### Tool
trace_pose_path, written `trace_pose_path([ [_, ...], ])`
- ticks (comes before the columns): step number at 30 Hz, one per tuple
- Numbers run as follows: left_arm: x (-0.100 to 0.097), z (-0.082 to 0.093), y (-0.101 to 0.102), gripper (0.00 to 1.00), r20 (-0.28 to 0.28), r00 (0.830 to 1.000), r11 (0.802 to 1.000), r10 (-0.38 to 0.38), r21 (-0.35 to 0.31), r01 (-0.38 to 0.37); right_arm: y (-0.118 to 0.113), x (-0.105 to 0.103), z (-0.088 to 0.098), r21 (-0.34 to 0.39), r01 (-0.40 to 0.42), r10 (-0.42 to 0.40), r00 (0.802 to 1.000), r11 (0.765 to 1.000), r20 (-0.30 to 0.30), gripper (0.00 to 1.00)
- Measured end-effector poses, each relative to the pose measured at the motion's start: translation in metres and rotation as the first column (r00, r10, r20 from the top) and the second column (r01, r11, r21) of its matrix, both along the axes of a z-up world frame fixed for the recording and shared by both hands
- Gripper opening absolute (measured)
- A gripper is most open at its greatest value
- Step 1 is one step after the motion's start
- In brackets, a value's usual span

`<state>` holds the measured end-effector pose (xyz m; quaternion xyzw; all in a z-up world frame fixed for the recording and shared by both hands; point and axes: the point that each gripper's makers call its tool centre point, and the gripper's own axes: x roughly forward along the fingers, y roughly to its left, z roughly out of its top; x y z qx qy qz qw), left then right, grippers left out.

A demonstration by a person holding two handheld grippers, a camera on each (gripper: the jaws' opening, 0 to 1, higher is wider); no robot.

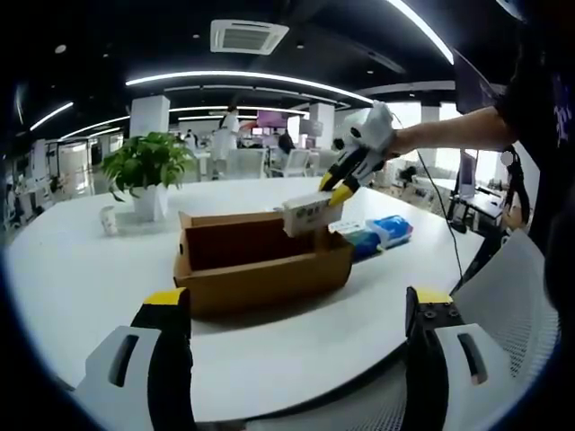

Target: Operate the shoe box by opening the lid, removing the specified soft item, and placing it in the target area until the item is outside and the box remains undamaged.

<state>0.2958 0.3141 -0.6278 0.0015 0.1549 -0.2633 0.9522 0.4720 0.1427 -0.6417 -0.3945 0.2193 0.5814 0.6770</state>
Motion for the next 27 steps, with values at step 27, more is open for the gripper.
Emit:
trace_pose_path([
  [27, -0.001, -0.003, 0.0, 0.98, -0.019, 1.0, 1.0, -0.009, 0.008, 0.009, -0.059, 0.011, 0.012, -0.015, 0.088, -0.088, 0.996, 0.996, 0.036, 0.14],
])
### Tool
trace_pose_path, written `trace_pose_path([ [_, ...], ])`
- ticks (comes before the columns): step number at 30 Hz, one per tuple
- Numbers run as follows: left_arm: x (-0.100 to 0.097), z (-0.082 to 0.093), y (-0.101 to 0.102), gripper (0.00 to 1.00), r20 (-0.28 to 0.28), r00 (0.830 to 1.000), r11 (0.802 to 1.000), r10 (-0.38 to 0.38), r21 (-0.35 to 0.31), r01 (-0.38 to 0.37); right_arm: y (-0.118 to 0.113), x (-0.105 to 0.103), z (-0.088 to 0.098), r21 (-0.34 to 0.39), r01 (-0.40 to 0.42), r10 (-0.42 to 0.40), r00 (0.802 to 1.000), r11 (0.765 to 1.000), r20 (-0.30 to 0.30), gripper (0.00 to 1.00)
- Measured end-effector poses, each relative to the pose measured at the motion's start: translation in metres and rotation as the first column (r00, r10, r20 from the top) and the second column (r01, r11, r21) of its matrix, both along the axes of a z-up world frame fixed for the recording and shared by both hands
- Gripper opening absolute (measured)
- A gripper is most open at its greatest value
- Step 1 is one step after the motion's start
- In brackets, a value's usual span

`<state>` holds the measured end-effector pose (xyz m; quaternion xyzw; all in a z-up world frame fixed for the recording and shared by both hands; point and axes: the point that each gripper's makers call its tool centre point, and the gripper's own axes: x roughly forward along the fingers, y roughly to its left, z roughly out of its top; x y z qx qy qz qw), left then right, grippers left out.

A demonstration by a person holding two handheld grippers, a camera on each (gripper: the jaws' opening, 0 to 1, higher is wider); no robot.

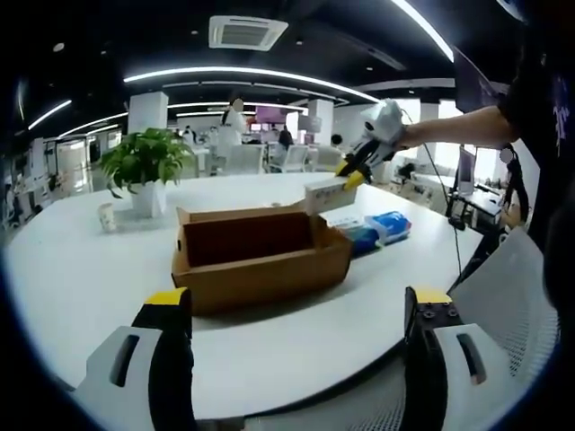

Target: Operate the shoe box by opening the lid, removing the specified soft item, and placing it in the target area until the item is outside and the box remains undamaged.

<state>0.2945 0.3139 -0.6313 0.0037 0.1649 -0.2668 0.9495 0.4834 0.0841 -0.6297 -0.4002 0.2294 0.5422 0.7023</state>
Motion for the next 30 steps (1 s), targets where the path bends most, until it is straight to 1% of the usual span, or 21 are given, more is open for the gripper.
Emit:
trace_pose_path([
  [11, 0.0, -0.001, 0.0, 0.97, -0.007, 1.0, 1.0, 0.001, 0.006, -0.001, -0.025, 0.003, -0.005, -0.023, 0.035, -0.035, 0.999, 0.999, -0.001, 0.14],
  [23, -0.001, -0.002, -0.001, 0.97, -0.012, 1.0, 1.0, 0.001, 0.004, 0.0, -0.059, 0.012, -0.009, -0.045, 0.092, -0.091, 0.996, 0.995, 0.006, 0.14],
  [30, -0.001, -0.002, -0.001, 0.97, -0.015, 1.0, 1.0, 0.001, 0.005, -0.001, -0.072, 0.018, -0.011, -0.058, 0.112, -0.111, 0.994, 0.992, 0.01, 0.14],
])
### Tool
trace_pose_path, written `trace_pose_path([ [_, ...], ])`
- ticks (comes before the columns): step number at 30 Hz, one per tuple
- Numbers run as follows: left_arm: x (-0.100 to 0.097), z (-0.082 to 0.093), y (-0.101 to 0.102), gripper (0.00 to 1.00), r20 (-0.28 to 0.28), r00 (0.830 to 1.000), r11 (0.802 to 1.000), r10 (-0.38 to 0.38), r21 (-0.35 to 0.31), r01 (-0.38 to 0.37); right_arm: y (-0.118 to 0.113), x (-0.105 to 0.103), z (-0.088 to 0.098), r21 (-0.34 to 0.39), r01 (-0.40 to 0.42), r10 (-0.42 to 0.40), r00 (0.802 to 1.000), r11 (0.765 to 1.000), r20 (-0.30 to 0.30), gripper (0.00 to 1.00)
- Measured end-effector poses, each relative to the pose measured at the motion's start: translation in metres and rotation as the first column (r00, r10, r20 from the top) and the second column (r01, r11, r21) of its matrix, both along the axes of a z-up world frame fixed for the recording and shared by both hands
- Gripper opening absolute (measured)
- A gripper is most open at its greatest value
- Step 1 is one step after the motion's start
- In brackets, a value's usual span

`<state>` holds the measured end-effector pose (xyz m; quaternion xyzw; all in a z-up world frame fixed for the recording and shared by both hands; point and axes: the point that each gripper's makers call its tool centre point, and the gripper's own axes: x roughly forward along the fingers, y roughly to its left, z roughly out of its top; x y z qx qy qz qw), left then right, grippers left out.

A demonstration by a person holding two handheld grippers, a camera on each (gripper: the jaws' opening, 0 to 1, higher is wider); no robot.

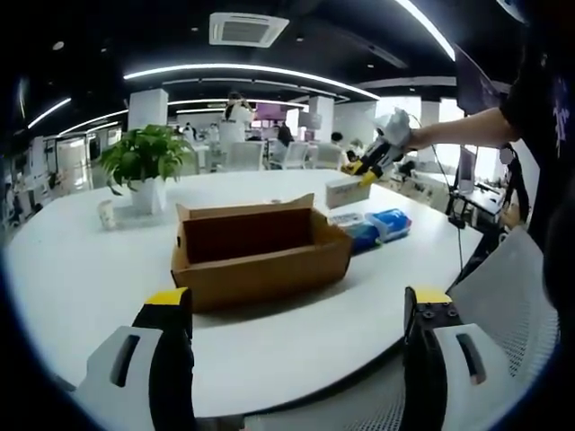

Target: Operate the shoe box by opening the lid, removing the specified soft item, and placing it in the target area until the item is outside and the box remains undamaged.

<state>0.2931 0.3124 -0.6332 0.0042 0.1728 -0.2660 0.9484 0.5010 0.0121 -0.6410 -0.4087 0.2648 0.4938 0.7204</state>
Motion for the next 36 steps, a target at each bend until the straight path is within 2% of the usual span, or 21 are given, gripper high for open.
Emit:
trace_pose_path([
  [14, 0.0, -0.002, 0.001, 0.97, -0.011, 1.0, 1.0, 0.002, 0.001, -0.002, -0.028, 0.011, -0.008, -0.038, 0.037, -0.038, 0.999, 0.999, -0.001, 0.14],
  [36, -0.001, -0.004, 0.001, 0.96, -0.02, 1.0, 1.0, -0.001, 0.008, 0.001, -0.065, 0.017, -0.027, -0.118, 0.064, -0.066, 0.998, 0.991, -0.019, 0.14],
])
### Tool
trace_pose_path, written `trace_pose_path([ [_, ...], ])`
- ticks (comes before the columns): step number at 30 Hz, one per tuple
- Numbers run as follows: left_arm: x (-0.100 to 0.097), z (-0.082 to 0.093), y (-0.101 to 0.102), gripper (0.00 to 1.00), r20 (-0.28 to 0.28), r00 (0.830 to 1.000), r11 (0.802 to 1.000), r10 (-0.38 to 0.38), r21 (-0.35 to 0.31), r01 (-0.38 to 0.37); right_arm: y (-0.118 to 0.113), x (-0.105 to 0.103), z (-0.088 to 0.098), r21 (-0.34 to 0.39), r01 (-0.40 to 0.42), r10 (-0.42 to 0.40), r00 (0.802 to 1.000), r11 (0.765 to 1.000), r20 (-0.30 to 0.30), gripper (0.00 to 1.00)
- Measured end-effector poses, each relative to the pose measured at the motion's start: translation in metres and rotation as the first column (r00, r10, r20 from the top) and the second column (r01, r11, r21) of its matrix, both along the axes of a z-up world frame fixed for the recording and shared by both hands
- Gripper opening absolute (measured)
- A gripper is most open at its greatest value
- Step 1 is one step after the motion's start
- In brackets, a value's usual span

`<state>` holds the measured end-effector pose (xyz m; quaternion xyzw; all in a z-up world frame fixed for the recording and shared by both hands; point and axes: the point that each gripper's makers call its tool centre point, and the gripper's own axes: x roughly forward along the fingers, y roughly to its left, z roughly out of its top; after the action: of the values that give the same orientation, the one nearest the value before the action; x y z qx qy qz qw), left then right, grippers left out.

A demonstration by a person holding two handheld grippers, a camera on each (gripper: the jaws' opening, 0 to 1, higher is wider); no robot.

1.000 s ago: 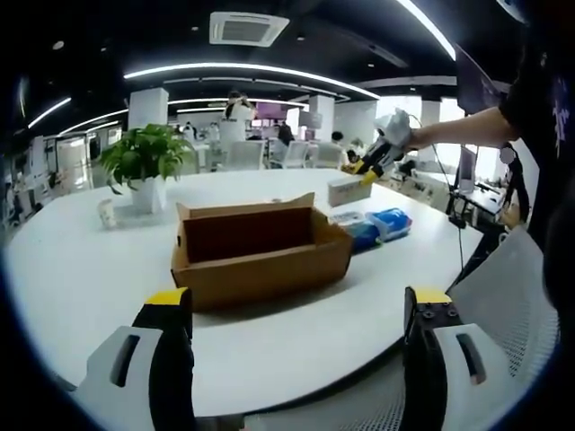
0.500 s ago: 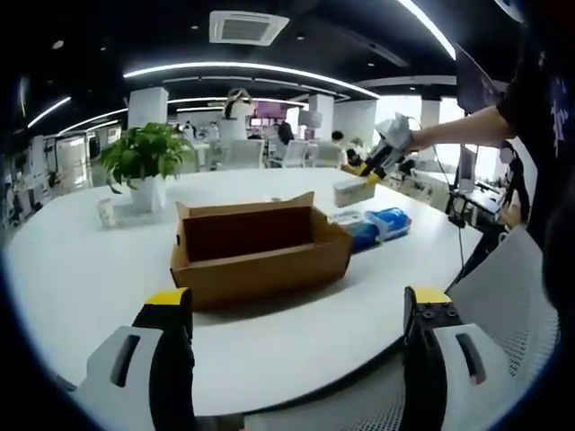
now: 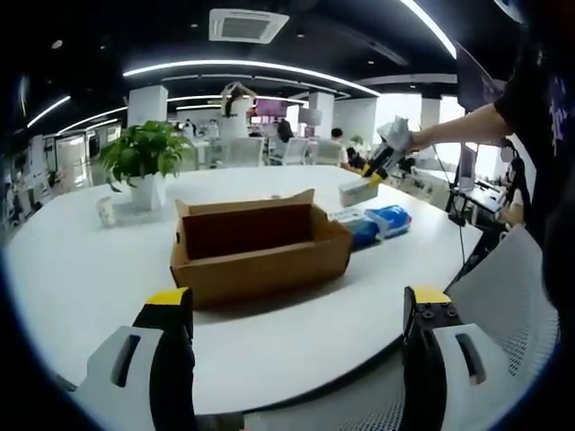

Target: Operate the shoe box by opening the lid, removing the specified soft item, and placing it in the target area until the item is outside and the box remains undamaged.

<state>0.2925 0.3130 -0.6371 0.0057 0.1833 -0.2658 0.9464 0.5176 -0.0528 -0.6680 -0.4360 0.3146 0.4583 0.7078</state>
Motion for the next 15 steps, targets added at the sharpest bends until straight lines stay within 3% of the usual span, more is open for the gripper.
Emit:
trace_pose_path([
  [15, -0.001, -0.004, -0.002, 0.96, -0.025, 1.0, 1.0, -0.013, 0.011, 0.013, -0.02, 0.006, -0.015, -0.052, 0.024, -0.024, 1.0, 0.998, -0.017, 0.14],
])
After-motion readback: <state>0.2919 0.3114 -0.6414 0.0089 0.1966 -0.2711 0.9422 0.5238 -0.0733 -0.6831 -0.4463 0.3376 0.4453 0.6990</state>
